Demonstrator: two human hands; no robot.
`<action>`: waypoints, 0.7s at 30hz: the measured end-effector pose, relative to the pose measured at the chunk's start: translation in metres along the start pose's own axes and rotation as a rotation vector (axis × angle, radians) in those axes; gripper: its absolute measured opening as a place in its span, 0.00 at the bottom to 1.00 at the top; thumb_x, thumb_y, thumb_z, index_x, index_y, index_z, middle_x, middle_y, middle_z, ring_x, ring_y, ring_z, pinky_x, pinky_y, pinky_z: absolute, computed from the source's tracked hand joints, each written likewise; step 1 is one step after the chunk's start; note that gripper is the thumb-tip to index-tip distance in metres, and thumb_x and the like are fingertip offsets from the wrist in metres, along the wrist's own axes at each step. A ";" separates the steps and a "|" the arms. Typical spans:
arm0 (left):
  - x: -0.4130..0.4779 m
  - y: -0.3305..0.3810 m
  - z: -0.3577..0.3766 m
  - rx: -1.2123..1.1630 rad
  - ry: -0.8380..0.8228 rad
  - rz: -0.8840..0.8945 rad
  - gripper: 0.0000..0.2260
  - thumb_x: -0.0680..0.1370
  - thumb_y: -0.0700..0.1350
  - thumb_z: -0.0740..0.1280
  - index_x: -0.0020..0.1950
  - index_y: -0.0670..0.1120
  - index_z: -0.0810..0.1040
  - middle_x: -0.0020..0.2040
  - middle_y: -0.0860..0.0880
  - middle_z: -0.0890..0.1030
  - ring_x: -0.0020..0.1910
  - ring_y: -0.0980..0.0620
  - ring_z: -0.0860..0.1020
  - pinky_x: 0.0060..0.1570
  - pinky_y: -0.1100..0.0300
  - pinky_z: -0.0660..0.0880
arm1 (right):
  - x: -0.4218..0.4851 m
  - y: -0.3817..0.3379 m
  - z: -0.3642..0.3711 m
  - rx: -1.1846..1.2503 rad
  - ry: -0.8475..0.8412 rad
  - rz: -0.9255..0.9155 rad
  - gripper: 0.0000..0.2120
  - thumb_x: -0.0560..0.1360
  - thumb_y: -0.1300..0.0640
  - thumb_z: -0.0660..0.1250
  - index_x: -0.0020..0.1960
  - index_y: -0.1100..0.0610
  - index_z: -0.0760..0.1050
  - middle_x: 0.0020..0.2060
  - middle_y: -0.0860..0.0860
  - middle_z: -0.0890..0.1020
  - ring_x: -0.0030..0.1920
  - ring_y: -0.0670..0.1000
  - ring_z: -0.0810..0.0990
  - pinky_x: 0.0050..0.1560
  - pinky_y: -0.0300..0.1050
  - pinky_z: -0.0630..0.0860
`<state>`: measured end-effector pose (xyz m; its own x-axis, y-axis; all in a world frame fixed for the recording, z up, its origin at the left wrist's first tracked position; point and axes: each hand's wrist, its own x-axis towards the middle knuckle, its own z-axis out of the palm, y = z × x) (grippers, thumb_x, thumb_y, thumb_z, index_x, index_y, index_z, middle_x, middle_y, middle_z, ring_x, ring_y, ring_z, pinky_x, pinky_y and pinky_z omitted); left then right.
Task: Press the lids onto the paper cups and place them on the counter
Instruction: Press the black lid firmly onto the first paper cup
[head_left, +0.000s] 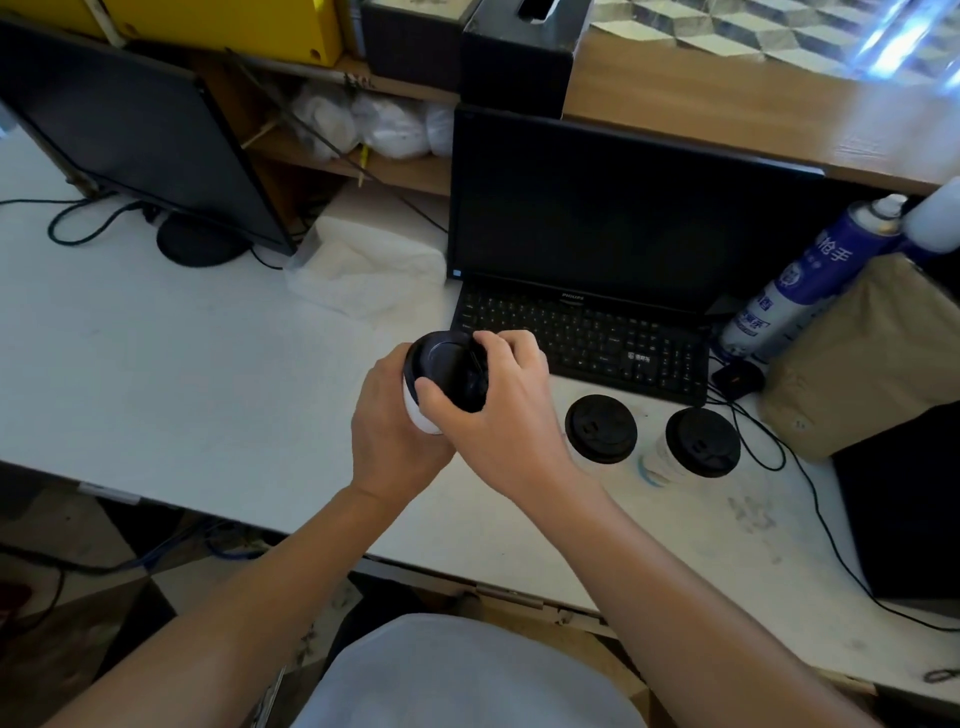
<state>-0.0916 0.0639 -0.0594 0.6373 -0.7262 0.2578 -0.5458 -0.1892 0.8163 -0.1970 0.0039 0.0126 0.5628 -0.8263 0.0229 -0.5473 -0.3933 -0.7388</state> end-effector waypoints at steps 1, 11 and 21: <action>-0.001 -0.001 0.002 0.023 -0.005 0.006 0.34 0.67 0.52 0.80 0.68 0.55 0.67 0.62 0.53 0.78 0.60 0.51 0.77 0.58 0.52 0.79 | 0.001 -0.002 0.002 -0.017 0.030 0.016 0.31 0.74 0.39 0.69 0.70 0.56 0.70 0.61 0.47 0.68 0.64 0.46 0.63 0.63 0.42 0.71; 0.006 0.004 -0.004 -0.183 -0.207 -0.012 0.39 0.62 0.52 0.82 0.69 0.53 0.68 0.58 0.64 0.76 0.56 0.63 0.78 0.54 0.70 0.76 | 0.015 0.008 -0.010 -0.190 -0.031 -0.138 0.28 0.74 0.39 0.70 0.63 0.60 0.75 0.56 0.51 0.71 0.60 0.51 0.67 0.61 0.45 0.73; 0.027 0.007 -0.021 -0.468 -0.573 -0.036 0.37 0.62 0.43 0.79 0.68 0.46 0.70 0.59 0.48 0.81 0.60 0.47 0.80 0.57 0.55 0.79 | 0.033 0.006 -0.056 -0.174 -0.399 -0.321 0.35 0.73 0.44 0.75 0.75 0.56 0.69 0.65 0.47 0.69 0.66 0.46 0.65 0.64 0.38 0.70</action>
<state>-0.0663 0.0570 -0.0360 0.1962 -0.9803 0.0210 -0.1589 -0.0107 0.9872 -0.2164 -0.0484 0.0473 0.8918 -0.4492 -0.0536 -0.3844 -0.6899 -0.6135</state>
